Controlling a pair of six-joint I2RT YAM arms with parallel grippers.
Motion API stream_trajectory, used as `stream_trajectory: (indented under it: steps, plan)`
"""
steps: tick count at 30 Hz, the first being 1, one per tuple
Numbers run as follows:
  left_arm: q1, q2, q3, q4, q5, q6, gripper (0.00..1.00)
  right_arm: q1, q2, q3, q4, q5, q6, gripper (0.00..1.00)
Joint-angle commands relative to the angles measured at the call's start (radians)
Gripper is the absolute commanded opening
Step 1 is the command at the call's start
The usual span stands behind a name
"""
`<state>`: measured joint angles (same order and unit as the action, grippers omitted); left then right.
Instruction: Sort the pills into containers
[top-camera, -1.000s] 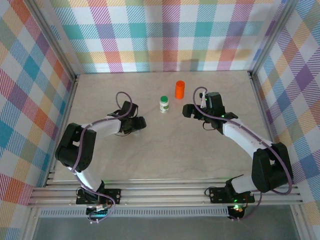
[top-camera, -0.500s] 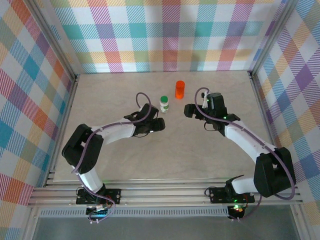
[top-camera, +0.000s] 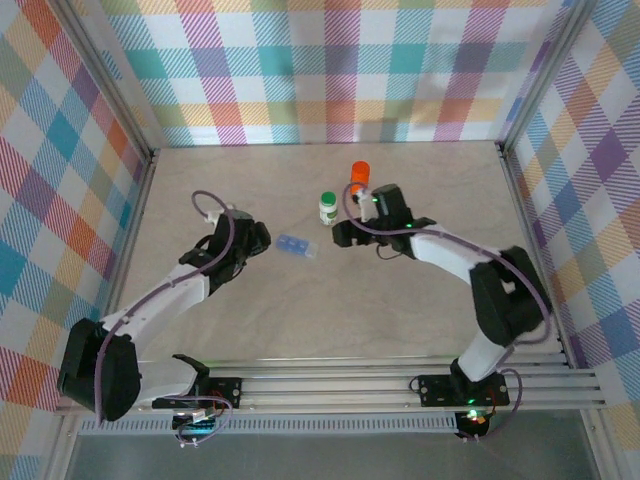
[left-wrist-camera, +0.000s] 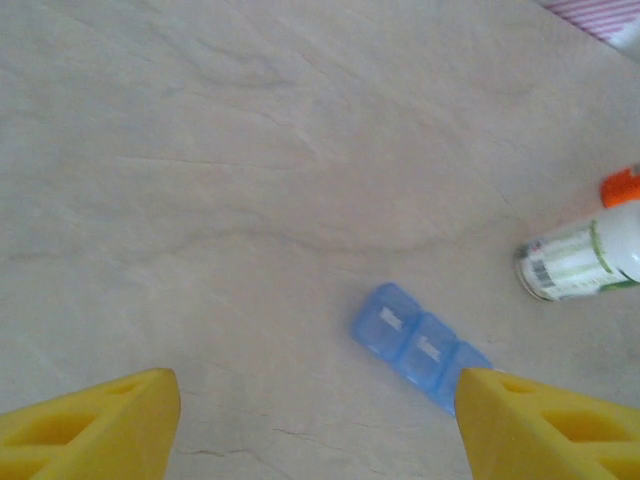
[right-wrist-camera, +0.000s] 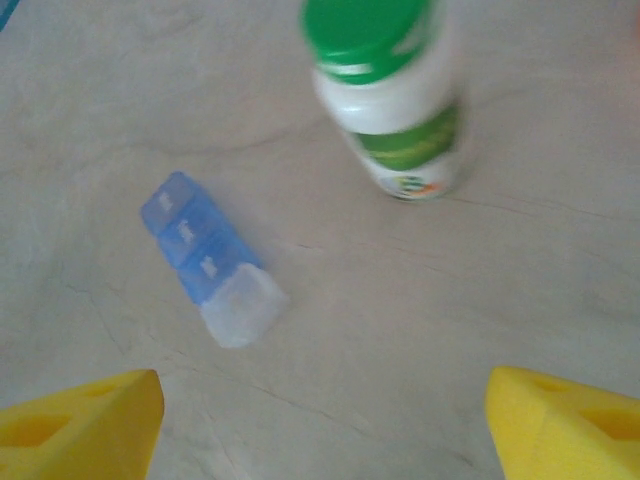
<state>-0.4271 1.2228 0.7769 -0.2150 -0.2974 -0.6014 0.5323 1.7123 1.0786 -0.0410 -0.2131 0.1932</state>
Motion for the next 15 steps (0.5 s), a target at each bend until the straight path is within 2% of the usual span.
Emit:
stream_trajectory:
  steps: [1,7,15]
  plan:
    - [0.023,-0.032,-0.035,0.015,-0.022,0.02,0.73,0.049,0.096,0.097,0.016,-0.033,-0.089,0.81]
    - [0.031,-0.054,-0.069,0.038,-0.029,0.034,0.73,0.109,0.264,0.245,-0.053,0.006,-0.236,0.81]
    - [0.036,-0.096,-0.12,0.052,-0.008,0.033,0.74,0.134,0.37,0.299,-0.011,-0.01,-0.284,0.81]
